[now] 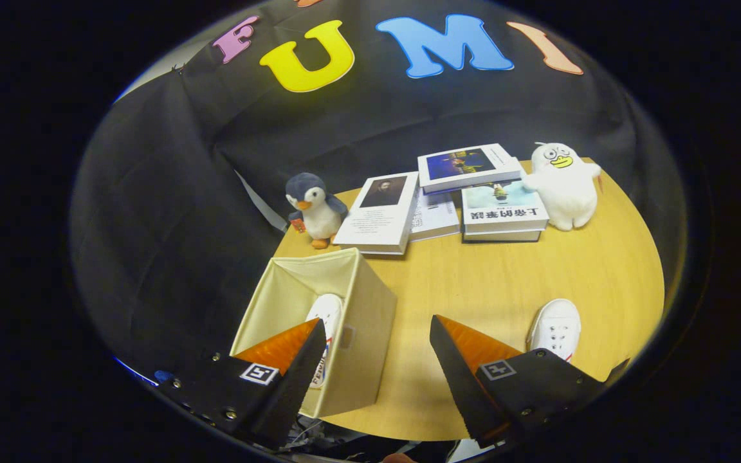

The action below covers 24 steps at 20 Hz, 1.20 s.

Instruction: Open the storage box then place both shoes into the box .Put the left shoe in first, then the right shoe, with the right side of both shoes facing outward in a uniform manner.

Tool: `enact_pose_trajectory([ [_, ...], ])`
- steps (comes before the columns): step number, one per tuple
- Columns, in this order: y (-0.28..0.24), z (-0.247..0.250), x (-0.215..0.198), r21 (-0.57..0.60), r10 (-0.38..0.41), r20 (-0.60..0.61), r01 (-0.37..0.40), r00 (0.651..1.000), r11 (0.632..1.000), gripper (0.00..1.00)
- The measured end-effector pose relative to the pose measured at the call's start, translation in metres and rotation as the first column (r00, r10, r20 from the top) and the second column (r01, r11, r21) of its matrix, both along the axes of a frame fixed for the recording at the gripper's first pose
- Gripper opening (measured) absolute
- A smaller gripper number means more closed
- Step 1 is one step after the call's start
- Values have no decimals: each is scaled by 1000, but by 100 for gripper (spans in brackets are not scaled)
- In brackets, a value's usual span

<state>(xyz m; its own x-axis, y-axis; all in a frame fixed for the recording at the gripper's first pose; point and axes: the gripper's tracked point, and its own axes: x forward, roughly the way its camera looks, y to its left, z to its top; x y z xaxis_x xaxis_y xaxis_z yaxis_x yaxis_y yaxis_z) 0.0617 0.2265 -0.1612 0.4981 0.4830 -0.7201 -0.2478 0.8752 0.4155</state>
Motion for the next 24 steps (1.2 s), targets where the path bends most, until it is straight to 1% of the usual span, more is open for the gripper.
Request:
enact_pose_trajectory([
  [3, -40, -11, 3, -46, -36, 2, 36, 999, 998, 98],
  [6, -80, -29, 5, -127, -62, 9, 62, 998, 990, 98],
  [11, -134, -61, 2, -218, -98, -28, 90, 995, 972, 98],
  [15, -164, -90, -2, -261, -132, -75, 109, 988, 959, 98],
  [21, -193, -132, -13, -319, -165, -158, 107, 974, 942, 98],
  [24, -206, -152, -21, -375, -180, -201, 94, 963, 922, 98],
])
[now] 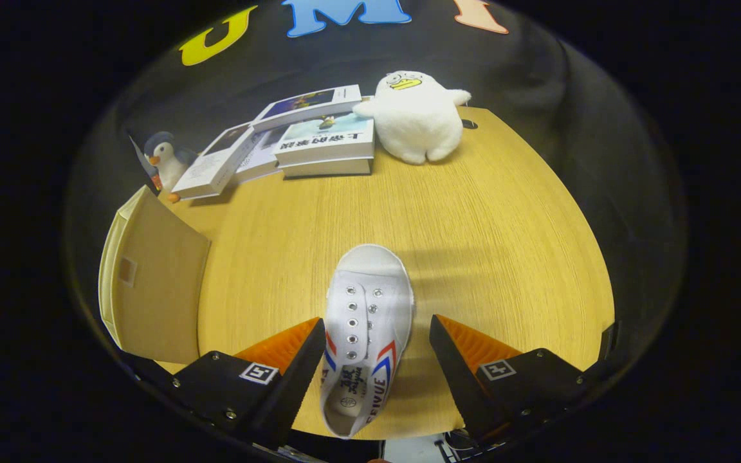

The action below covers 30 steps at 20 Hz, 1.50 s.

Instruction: Open the storage box then place both shoes into the box .Put the left shoe in first, then the right shoe, with the right side of both shoes facing outward in a uniform manner.

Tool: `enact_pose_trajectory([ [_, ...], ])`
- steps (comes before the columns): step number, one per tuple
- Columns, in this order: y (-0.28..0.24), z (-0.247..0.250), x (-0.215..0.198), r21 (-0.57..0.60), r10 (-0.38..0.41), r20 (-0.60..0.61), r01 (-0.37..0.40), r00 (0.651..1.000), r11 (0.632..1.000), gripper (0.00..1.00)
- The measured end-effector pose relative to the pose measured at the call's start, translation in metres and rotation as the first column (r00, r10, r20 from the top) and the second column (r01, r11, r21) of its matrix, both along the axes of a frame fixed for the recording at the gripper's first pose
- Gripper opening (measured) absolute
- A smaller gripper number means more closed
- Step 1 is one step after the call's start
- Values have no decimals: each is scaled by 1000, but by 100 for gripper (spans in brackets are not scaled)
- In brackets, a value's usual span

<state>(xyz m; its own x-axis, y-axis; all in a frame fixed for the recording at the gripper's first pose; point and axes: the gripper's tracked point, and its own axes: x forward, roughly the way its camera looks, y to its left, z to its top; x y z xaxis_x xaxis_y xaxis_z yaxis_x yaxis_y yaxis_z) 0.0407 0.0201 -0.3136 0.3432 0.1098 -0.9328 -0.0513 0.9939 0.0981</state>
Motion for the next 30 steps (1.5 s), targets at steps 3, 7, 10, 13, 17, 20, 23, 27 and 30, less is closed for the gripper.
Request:
enact_pose_trajectory([
  [3, -7, -13, -7, -32, 7, -45, -8, 999, 999, 98],
  [7, -4, -19, -9, -12, 1, -82, -3, 997, 1000, 98],
  [10, -7, -21, -9, -12, 1, -93, -2, 996, 1000, 98],
  [13, -14, -32, -19, -45, 9, -145, -15, 989, 999, 96],
  [17, -5, -40, -20, 15, -38, -153, 41, 988, 999, 89],
  [20, 4, -38, -22, 64, -34, -157, 44, 987, 997, 83],
  [23, 4, -37, -22, 45, -38, -158, 46, 987, 998, 52],
  [27, 0, -33, -25, 51, -46, -159, 55, 986, 997, 25],
  [30, 1, -35, -24, 98, -171, -172, 189, 970, 977, 4],
])
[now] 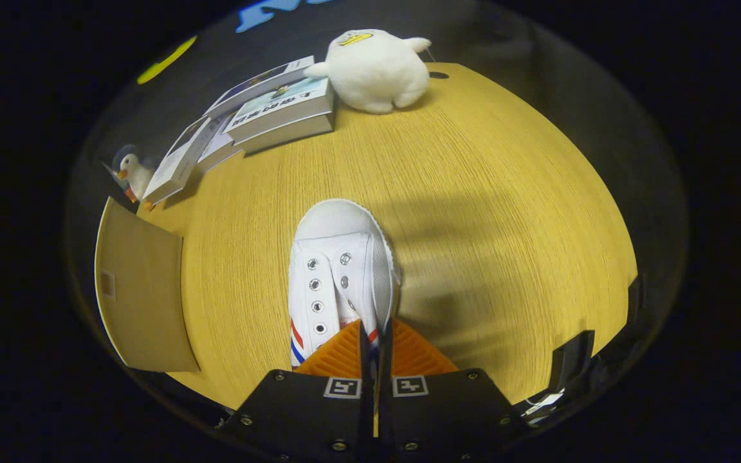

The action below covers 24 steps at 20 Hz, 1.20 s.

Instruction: Open the storage box then place both shoes into the box .Put the left shoe in first, then the right shoe, with the right side of both shoes facing outward in a uniform manner.

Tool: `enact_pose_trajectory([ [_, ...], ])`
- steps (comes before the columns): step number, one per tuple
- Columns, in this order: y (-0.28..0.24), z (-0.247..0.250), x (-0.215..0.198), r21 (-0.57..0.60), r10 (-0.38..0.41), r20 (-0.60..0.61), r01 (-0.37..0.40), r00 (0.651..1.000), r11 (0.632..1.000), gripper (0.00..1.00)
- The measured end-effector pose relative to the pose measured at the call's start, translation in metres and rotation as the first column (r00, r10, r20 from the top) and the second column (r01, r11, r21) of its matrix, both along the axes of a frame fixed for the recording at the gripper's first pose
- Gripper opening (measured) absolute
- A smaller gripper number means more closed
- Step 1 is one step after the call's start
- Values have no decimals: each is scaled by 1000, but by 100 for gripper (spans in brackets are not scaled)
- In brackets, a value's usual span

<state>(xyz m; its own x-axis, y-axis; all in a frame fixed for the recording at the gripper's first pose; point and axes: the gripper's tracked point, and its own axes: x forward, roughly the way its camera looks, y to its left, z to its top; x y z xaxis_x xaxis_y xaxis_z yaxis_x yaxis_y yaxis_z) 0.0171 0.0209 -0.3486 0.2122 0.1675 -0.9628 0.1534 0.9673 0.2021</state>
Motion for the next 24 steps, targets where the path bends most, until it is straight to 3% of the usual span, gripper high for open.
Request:
enact_pose_trajectory([
  [5, 15, 24, -3, 117, -60, -4, 60, 998, 991, 4],
  [24, 150, 164, 29, 276, 46, 186, -97, 981, 956, 3],
])
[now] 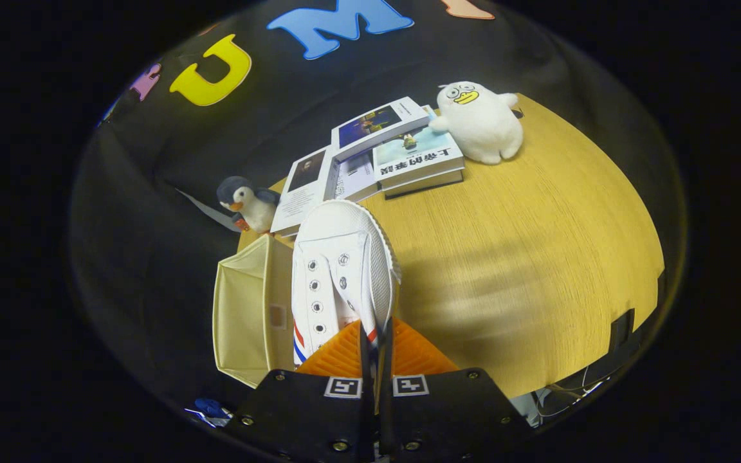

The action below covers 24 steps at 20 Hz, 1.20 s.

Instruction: Open the storage box then place both shoes into the box .Put the left shoe in first, then the right shoe, with the right side of both shoes facing outward in a uniform manner.

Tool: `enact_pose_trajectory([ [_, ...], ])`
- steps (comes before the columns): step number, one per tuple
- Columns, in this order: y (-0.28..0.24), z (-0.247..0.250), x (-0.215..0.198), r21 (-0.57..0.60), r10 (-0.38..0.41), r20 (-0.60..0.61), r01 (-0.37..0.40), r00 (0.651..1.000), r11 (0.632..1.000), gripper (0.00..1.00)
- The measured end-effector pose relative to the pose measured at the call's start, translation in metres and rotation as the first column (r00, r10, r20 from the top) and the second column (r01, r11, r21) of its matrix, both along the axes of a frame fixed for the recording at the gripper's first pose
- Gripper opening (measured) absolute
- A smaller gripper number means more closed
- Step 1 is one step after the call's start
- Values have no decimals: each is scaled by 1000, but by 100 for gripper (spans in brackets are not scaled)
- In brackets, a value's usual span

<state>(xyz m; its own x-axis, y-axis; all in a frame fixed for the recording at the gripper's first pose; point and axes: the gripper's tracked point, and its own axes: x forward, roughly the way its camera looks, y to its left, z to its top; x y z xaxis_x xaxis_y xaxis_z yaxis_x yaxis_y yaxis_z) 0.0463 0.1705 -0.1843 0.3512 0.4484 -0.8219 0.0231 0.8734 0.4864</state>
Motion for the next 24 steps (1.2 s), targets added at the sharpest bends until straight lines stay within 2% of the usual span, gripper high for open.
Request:
enact_pose_trajectory([
  [14, 127, 40, 6, 40, 142, 72, -145, 987, 989, 3],
  [19, 161, 29, -2, 13, 198, 58, -199, 978, 980, 3],
  [24, 170, 6, -6, -60, 214, 32, -212, 976, 975, 3],
])
